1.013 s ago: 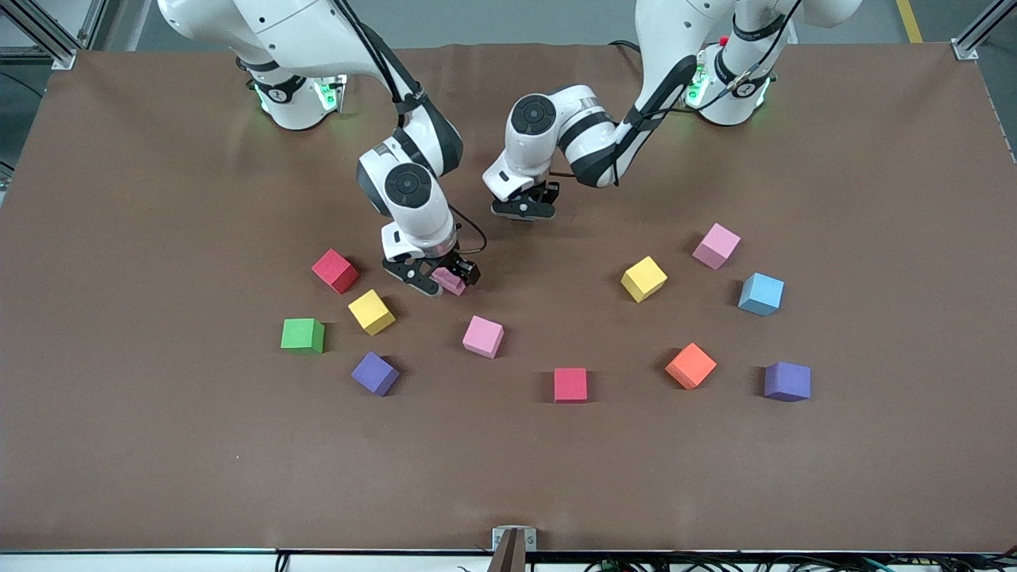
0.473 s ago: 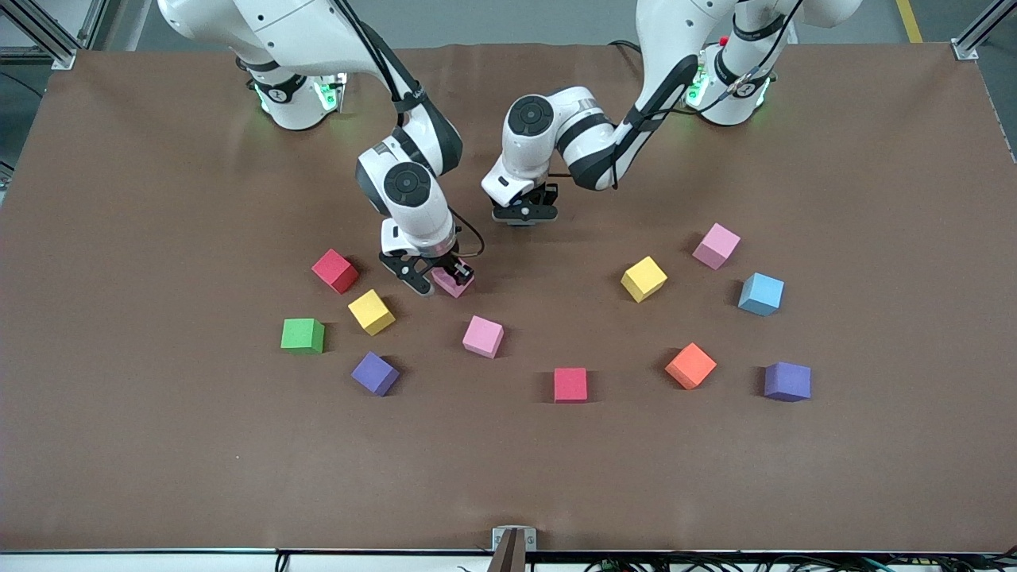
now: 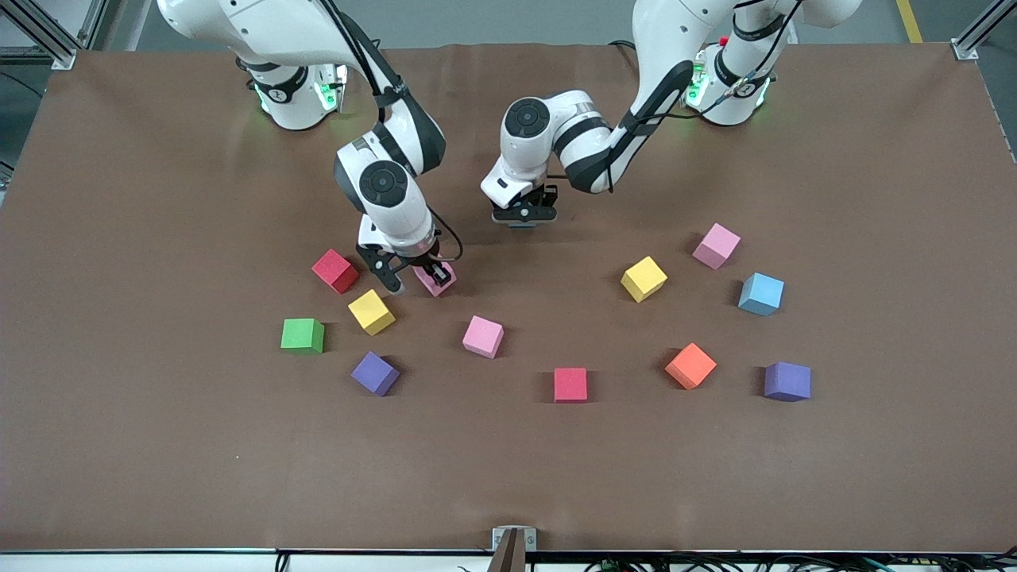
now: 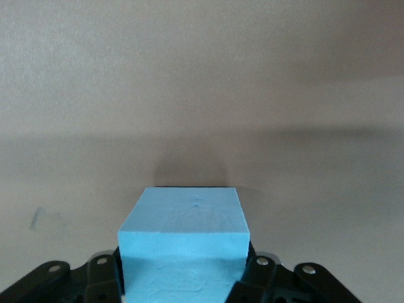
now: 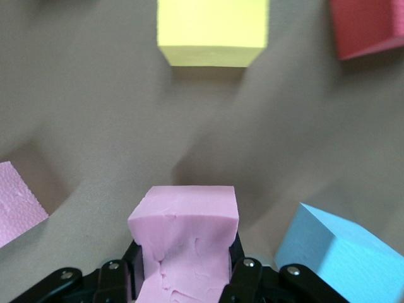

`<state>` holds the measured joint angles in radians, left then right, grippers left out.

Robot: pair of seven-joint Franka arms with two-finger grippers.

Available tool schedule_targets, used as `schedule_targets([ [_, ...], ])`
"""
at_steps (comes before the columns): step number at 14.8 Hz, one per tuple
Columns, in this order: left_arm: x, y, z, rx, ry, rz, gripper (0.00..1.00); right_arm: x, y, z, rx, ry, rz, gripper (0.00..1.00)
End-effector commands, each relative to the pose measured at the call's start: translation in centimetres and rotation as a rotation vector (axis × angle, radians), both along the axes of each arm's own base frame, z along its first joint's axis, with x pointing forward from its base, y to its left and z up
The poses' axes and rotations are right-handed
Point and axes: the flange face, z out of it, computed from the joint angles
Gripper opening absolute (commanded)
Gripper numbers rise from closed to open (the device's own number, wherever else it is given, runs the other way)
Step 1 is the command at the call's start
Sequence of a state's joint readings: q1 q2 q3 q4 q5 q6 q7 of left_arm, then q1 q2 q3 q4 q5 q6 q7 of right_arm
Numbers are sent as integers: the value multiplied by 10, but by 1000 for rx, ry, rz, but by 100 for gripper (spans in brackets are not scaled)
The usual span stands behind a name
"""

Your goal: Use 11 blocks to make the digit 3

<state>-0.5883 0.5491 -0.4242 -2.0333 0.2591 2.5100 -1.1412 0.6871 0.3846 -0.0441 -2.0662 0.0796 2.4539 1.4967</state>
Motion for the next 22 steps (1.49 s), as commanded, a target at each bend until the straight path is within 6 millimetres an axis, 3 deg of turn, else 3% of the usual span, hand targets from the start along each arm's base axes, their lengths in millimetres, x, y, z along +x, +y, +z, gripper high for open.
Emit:
schedule_targets([
  [1,2,-4,-1,15,-21,-17,54,-19,-3,21,-5,30,-83,0],
  [3,1,-5,-2,17,-21,-20,68,-23,-3,35,-14,46,-124,0],
  [4,0,-5,-2,17,-21,-20,91,-25,-4,42,-19,54,-141,0],
  [5,2,-4,-2,17,-21,-19,100,-27,-5,50,-22,60,-165,0],
  [9,8,-2,9,11,-34,-6,100,-32,-6,70,-27,69,-267,0],
  [15,42,14,68,6,-105,51,100,-36,-1,71,-27,65,-382,0],
  [17,69,28,83,-12,-125,103,100,-48,11,66,-32,66,-404,0],
  [18,92,39,93,-24,-140,144,100,-54,15,60,-31,62,-422,0],
  [22,182,120,108,-38,-162,340,100,-77,41,55,-8,39,-487,0],
])
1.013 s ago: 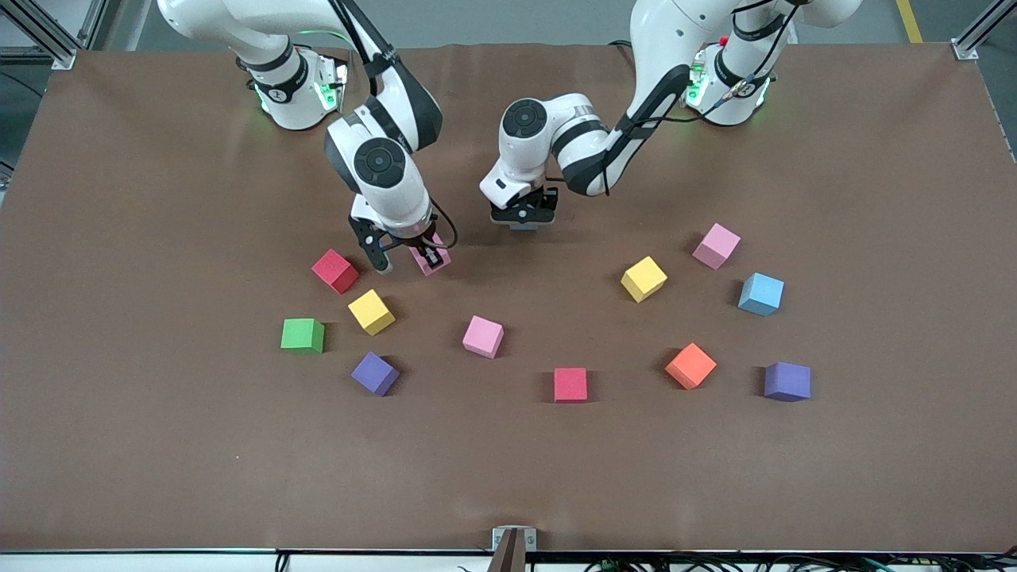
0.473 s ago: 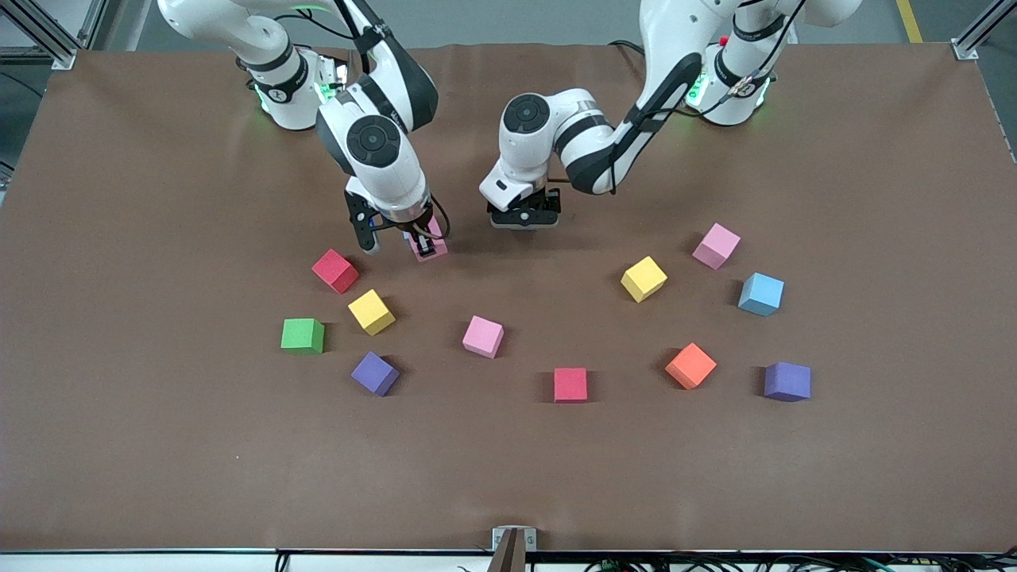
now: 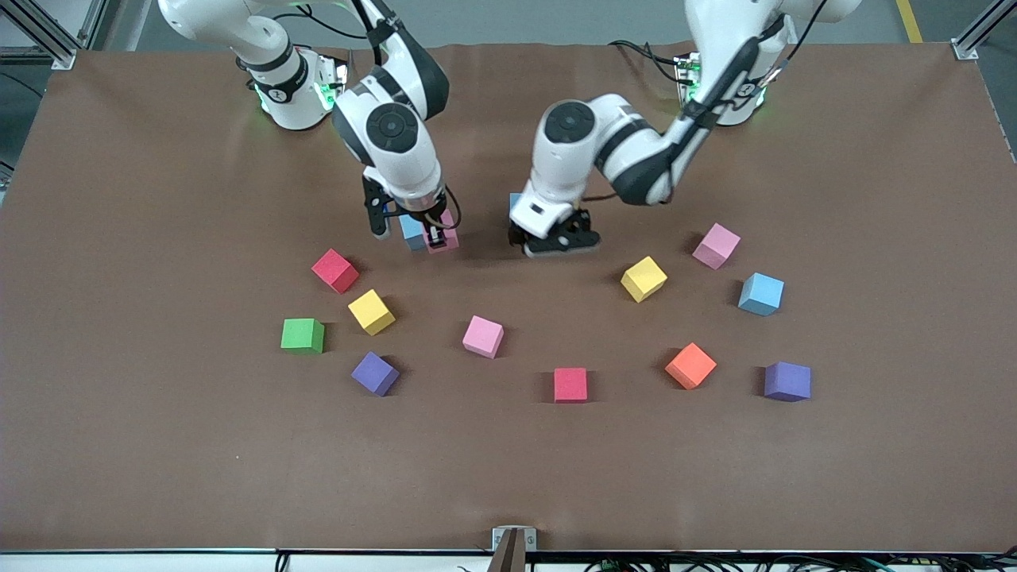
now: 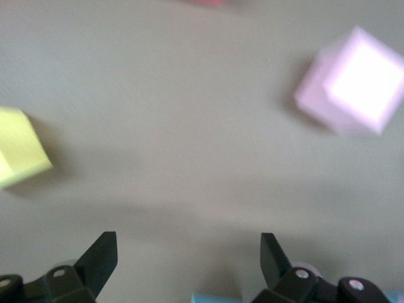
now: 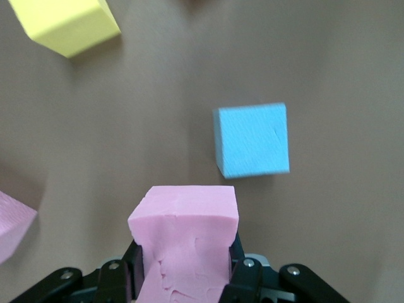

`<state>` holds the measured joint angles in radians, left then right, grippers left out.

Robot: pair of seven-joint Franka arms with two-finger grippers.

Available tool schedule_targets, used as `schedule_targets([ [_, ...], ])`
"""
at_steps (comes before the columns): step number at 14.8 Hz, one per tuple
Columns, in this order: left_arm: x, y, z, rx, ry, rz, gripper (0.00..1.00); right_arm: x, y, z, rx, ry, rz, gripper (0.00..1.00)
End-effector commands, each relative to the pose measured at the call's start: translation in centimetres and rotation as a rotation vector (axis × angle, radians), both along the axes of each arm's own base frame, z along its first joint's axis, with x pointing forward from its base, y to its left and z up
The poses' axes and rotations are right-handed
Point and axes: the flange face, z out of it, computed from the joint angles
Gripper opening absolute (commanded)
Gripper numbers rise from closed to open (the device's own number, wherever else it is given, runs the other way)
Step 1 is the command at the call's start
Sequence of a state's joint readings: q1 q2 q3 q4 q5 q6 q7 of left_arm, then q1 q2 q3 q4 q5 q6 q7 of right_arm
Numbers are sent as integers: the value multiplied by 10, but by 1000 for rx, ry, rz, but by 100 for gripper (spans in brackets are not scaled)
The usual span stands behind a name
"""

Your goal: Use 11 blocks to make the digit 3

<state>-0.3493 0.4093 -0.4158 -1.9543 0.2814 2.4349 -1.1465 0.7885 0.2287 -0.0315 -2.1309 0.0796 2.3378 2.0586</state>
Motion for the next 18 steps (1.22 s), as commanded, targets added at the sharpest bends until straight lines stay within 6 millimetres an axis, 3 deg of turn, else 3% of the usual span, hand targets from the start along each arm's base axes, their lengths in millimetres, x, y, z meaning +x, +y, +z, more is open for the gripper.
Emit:
schedule_targets([
  [1,56,64,5,2,-6,140,100,-15,6,1,14,-11,-65,0],
  [3,85,109,5,1,-5,226,100,-18,9,0,12,-9,-112,0],
  [8,118,186,0,53,50,364,100,-40,15,-16,10,-14,-180,0],
  [11,119,196,-19,59,87,389,100,-46,17,-24,3,-10,-219,0],
  [14,118,213,-46,70,134,424,100,-65,35,-42,-3,-10,-232,0],
  [18,95,211,-60,98,171,466,100,-86,56,-64,-4,-16,-226,0],
])
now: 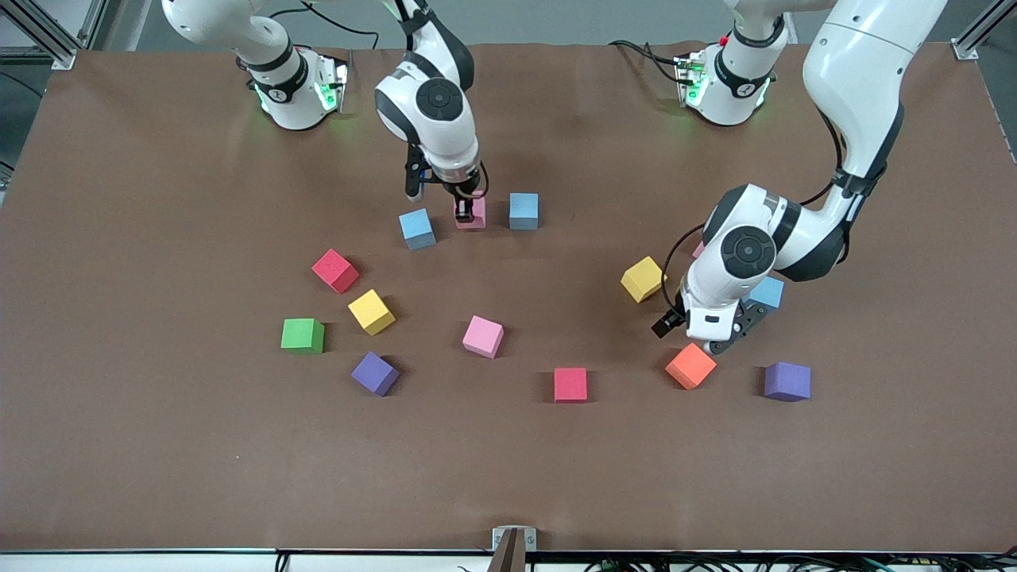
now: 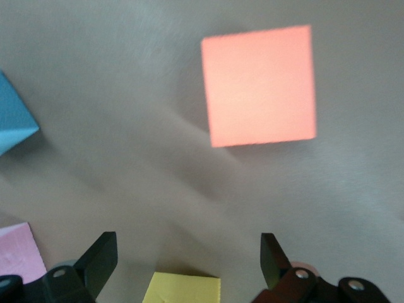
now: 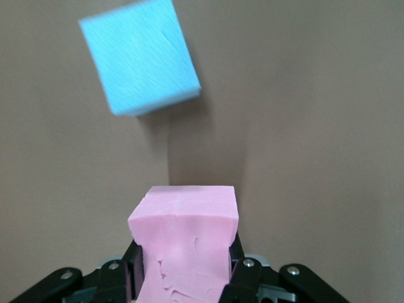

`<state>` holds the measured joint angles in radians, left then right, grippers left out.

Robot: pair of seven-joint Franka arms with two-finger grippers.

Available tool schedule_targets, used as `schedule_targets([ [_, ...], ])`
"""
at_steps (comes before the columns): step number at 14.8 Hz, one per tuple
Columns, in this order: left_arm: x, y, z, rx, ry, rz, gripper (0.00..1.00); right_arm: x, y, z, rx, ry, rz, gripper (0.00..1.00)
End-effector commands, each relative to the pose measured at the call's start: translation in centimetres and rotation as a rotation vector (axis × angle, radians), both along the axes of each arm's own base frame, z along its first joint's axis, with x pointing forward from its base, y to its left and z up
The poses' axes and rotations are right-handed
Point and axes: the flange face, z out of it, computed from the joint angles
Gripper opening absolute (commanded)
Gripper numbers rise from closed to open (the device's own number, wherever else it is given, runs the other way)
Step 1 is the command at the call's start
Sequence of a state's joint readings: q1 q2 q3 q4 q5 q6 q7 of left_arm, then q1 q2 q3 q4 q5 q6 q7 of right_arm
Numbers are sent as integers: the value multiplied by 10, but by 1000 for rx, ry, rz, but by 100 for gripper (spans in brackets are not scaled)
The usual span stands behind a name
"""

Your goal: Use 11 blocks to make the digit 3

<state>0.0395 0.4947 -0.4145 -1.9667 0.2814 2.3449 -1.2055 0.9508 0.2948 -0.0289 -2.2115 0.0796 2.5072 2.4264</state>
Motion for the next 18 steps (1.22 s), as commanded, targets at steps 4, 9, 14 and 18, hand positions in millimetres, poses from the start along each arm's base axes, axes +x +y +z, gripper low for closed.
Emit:
schedule_targets([
  [4,-31,-20,-16,10,43,72,100,-16,15,-23,11,-15,6,0],
  [9,-45,-34,-24,-8,52,49,100,-16,27,-30,13,-22,20,0],
  [14,-62,-46,-34,-35,47,22,94,-16,29,-31,13,-23,25,0],
  [18,-72,-44,-41,-39,48,75,58,-19,36,-36,11,-23,36,0],
])
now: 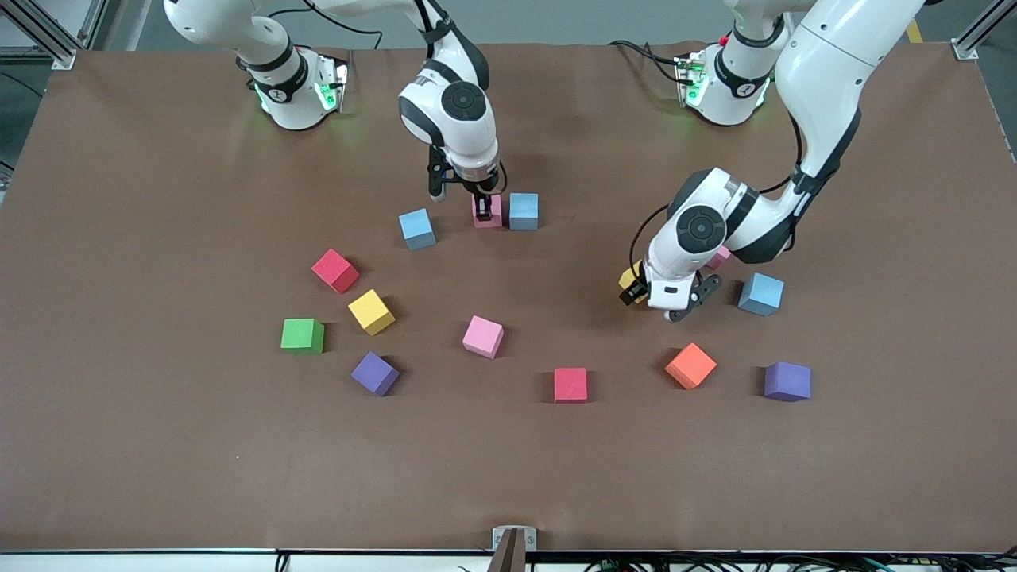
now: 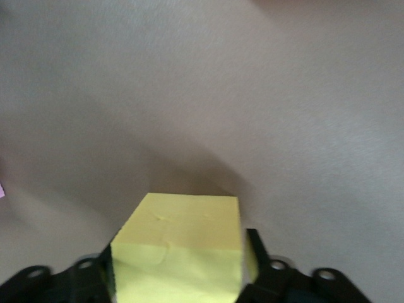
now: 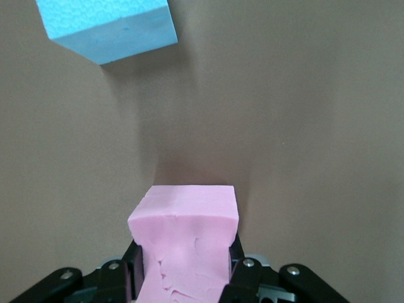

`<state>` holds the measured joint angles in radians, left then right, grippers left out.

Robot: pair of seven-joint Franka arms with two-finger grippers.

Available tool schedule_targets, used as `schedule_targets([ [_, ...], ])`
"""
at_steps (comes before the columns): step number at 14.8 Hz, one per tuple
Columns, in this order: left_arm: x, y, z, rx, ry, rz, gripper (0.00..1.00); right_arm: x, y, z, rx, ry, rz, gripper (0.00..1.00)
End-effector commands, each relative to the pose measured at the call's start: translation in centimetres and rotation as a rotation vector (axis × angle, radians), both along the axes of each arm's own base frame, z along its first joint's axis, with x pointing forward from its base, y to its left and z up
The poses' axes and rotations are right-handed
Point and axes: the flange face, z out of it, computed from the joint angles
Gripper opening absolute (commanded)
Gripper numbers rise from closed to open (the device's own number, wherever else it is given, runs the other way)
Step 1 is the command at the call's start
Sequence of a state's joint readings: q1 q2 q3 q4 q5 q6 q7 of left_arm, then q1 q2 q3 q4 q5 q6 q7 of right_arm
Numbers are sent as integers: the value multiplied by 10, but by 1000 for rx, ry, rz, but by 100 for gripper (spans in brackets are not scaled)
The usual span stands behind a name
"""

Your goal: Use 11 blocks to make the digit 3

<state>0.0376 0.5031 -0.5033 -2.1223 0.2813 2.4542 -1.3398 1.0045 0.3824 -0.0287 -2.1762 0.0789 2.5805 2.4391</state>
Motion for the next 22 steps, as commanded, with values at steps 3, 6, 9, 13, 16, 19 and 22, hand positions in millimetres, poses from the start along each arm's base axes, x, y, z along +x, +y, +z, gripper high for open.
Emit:
schedule_targets([
  [3,-18,-29,8,-6,-6,203,32,-2,10,-5,2,-7,-4,0],
  [6,-31,-54,16,-10,2,345,27,0,11,-4,6,-9,-5,0],
  [9,-53,-87,26,-18,22,503,30,1,11,-3,7,-10,-7,0],
  [13,-83,-121,34,-7,52,724,29,3,10,-2,8,-11,-10,0],
  [16,-112,-138,26,-21,62,810,28,6,11,0,13,-15,-14,0],
  [19,-125,-138,20,-34,68,900,29,6,11,0,13,-15,-14,0],
  [22,-137,-144,17,-12,78,968,29,8,13,0,15,-17,-13,0],
])
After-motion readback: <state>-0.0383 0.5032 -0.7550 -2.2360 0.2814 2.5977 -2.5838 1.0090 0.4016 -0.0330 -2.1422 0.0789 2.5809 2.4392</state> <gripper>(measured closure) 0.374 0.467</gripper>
